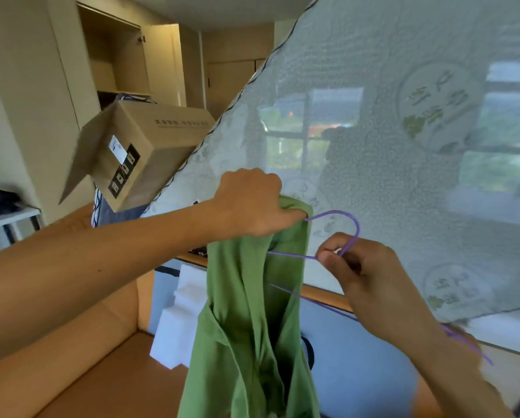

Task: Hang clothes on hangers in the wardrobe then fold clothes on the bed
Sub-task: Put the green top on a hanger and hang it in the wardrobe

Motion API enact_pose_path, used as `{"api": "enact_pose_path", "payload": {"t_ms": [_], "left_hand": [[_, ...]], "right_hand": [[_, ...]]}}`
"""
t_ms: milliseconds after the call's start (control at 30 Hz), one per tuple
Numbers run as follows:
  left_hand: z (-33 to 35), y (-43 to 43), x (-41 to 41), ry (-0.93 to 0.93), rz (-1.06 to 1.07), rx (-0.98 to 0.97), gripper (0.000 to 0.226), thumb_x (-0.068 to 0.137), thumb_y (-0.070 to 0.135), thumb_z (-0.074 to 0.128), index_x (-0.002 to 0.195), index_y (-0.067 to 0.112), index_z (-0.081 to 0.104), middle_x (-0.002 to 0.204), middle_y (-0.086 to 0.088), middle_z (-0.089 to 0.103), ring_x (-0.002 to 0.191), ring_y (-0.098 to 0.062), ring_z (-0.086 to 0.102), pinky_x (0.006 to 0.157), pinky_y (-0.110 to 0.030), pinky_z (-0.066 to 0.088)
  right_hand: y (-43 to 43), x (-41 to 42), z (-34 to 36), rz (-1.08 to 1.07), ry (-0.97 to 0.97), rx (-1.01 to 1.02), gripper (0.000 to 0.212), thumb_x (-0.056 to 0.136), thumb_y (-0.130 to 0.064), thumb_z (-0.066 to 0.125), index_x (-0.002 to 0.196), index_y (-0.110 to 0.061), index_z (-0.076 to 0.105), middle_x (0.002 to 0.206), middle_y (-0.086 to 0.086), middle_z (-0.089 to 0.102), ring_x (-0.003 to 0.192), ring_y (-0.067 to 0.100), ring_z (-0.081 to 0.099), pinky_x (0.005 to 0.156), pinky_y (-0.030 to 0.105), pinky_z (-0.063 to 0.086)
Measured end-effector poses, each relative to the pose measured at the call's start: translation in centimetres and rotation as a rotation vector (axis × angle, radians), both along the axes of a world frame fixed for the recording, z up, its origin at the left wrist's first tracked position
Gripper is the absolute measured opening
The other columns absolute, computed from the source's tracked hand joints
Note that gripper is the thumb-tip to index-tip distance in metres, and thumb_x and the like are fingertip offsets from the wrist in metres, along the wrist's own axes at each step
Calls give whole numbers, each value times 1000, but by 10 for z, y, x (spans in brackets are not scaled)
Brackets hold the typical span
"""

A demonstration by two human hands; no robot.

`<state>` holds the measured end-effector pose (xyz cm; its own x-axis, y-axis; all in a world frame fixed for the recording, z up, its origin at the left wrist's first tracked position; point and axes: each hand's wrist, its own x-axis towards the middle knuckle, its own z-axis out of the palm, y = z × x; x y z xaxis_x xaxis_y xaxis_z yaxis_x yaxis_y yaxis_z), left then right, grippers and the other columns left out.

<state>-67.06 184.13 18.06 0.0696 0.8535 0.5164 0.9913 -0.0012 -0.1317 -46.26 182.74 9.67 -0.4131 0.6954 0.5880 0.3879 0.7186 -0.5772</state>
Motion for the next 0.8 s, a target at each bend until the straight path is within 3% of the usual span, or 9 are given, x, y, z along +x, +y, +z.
{"api": "enact_pose_path", "payload": {"t_ms": [67, 200, 267, 433, 567, 667, 733, 800], "left_hand": [[3, 1, 5, 6, -38, 9, 61, 85, 76, 48, 62, 20, 38, 65, 0, 46, 59, -20, 43, 61, -33, 30], [2, 1, 11, -72, -126, 7, 57, 81, 69, 46, 60, 17, 34, 56, 0, 41, 55, -22, 41, 55, -30, 24], [3, 1, 10, -78, -135, 10, 53, 79, 67, 43, 62, 17, 37, 58, 1, 43, 54, -20, 41, 54, -30, 22], [7, 1, -3, -71, -155, -9, 53, 73, 69, 42, 72, 18, 55, 70, 1, 58, 66, -22, 54, 58, -31, 31], [5, -2, 0, -30, -231, 42, 42, 83, 57, 49, 68, 17, 49, 66, 2, 54, 64, -21, 51, 55, -30, 27], [-3, -1, 12, -3, -333, 64, 36, 85, 47, 36, 63, 20, 40, 64, 2, 48, 68, -24, 50, 54, -32, 25], [-5, -1, 13, -37, -393, 33, 35, 87, 44, 32, 60, 22, 37, 61, 3, 45, 67, -25, 50, 57, -33, 29], [-1, 1, 6, -34, -467, -11, 37, 90, 43, 36, 59, 24, 35, 57, 5, 42, 60, -17, 47, 58, -34, 31]], "right_hand": [[2, -14, 2, 58, 38, -40, 24, 98, -21, 57, 74, -23, 59, 49, -5, 37, 45, 8, 31, 47, 23, 26], [9, -36, 2, 89, 154, -76, 38, 98, -19, 58, 63, -29, 47, 50, -6, 33, 48, 10, 30, 49, 30, 27], [12, -40, 0, 71, 195, -83, 34, 98, -18, 59, 66, -26, 50, 50, -4, 35, 48, 10, 31, 49, 30, 28], [15, -25, 7, -32, 366, -43, 26, 98, -14, 58, 72, -15, 60, 57, 17, 47, 47, 9, 34, 46, 21, 27], [11, -26, 14, -20, 359, -32, 24, 99, -14, 58, 74, -14, 61, 59, 21, 48, 48, 11, 35, 47, 21, 27], [10, -33, 17, -6, 384, -9, 24, 99, -16, 58, 76, -9, 62, 63, 22, 55, 53, 27, 45, 52, 32, 35], [13, -32, 21, -35, 420, -3, 23, 98, -18, 59, 77, -9, 63, 60, 18, 56, 52, 24, 45, 51, 30, 34], [18, -28, 25, -64, 448, -9, 20, 96, -17, 62, 77, -10, 60, 48, 0, 46, 45, 9, 37, 49, 19, 29]]}}
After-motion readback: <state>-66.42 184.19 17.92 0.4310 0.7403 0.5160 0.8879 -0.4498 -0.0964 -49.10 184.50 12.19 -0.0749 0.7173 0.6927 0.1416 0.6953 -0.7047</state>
